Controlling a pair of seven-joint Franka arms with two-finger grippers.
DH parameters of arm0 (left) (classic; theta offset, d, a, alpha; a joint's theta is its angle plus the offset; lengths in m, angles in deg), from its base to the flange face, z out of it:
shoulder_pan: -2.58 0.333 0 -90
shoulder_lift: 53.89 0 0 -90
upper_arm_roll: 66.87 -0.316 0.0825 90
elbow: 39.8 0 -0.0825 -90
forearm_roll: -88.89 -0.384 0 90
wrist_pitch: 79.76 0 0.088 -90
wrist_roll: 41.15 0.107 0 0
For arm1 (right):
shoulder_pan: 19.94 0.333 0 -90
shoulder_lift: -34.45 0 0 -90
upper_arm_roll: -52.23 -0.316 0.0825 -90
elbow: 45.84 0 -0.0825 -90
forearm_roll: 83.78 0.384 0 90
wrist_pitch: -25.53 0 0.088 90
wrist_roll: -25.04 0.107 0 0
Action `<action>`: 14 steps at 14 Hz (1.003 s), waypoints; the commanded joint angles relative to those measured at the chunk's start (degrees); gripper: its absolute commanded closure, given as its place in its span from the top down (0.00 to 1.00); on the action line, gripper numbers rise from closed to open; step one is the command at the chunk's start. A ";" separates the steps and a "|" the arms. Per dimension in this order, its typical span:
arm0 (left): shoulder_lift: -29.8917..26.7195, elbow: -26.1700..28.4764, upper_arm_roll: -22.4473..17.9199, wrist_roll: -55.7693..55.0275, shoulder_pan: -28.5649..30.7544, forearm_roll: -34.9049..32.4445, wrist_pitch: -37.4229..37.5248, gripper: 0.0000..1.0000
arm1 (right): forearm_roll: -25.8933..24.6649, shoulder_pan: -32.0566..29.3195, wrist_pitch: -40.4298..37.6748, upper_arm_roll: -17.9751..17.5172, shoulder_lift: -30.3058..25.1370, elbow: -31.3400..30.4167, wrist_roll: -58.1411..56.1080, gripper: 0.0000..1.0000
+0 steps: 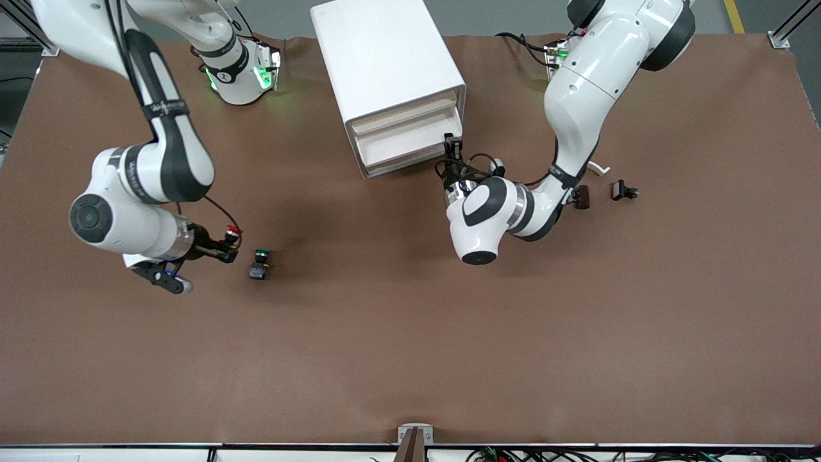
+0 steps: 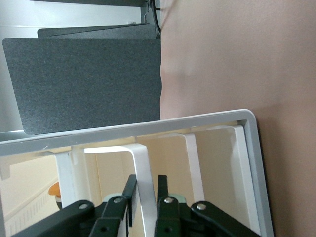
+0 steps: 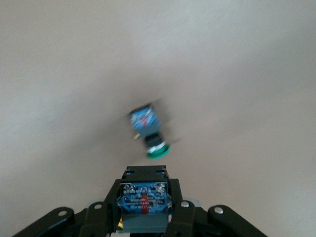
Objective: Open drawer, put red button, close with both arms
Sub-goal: 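Carry the red button with the right gripper over the open drawer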
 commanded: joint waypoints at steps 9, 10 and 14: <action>-0.11 -1.35 -0.49 -0.61 1.39 -1.26 0.69 0.17 | 1.02 17.18 -7.76 0.53 -2.91 8.69 31.75 0.00; -0.20 -1.35 -0.49 -0.61 1.57 -1.35 0.78 0.17 | 1.02 18.41 -8.81 0.44 -2.92 10.18 35.43 0.00; -0.20 -1.53 -0.49 -0.53 3.06 -2.22 0.87 0.17 | 1.02 21.94 -15.74 0.44 -2.92 17.12 44.94 0.00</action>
